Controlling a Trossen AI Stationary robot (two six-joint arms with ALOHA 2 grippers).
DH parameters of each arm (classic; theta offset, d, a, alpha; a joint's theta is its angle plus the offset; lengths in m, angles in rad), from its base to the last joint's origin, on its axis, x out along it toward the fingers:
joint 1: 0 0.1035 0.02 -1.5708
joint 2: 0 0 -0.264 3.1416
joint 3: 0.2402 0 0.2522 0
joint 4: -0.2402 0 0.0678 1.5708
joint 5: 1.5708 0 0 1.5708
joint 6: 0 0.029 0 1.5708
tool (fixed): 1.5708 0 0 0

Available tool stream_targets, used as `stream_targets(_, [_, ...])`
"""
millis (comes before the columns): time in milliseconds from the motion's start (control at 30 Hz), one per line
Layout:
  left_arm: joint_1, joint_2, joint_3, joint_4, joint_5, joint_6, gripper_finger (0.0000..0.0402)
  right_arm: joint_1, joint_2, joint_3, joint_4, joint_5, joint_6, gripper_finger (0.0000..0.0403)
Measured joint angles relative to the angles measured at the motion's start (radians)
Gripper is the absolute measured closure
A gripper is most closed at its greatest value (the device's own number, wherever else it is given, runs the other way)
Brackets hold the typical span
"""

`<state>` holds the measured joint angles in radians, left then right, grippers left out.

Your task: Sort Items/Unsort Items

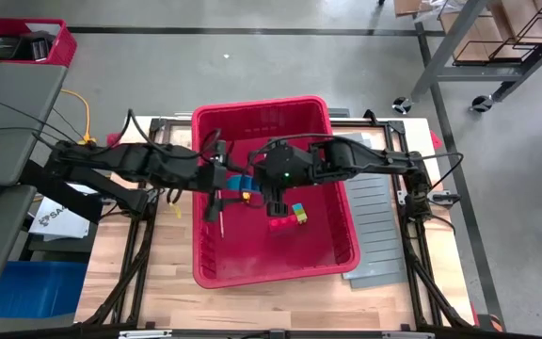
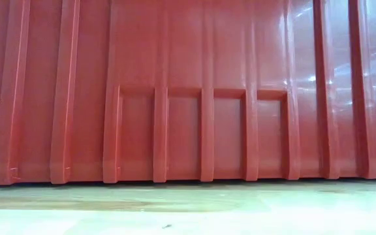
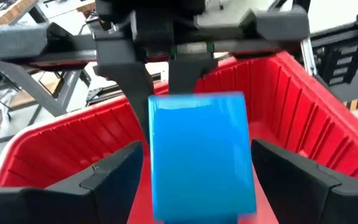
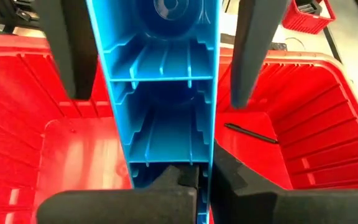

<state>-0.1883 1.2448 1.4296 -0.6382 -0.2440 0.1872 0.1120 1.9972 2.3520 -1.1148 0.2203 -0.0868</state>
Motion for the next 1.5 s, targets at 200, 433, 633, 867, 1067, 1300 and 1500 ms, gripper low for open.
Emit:
stream_targets(200, [0.000, 0.000, 0.000, 0.016, 0.000, -0.036, 0.0161, 0.000, 0.000, 0.000, -0.002, 0.000, 0.000, 0.0403])
stream_targets(433, [0.001, 0.000, 0.000, 0.017, 0.031, -0.054, 0.0273, 0.000, 0.000, 0.000, -0.002, 0.007, 0.000, 0.0402])
stream_targets(633, [0.000, -0.011, 0.000, 0.009, 0.038, -0.095, 0.0273, 0.019, 0.000, 0.000, 0.013, 0.035, -0.077, 0.0375])
stream_targets(867, [0.000, -0.060, 0.000, -0.174, -0.020, -0.122, 0.0273, 0.045, -0.015, 0.003, 0.023, 0.249, -0.061, 0.0302])
stream_targets(1067, [0.007, -0.142, 0.000, -0.400, -0.210, -0.226, 0.0273, 0.052, -0.031, 0.005, -0.004, 0.472, 0.007, 0.0235])
stream_targets(1300, [0.072, -0.267, 0.000, -0.846, -0.554, -0.773, 0.0273, 0.045, -0.036, 0.005, -0.065, 0.477, 0.144, 0.0218])
stream_targets(1500, [0.176, -0.330, -0.039, -0.922, -0.685, -1.130, 0.0273, 0.032, -0.036, 0.005, -0.060, 0.474, 0.200, 0.0217])
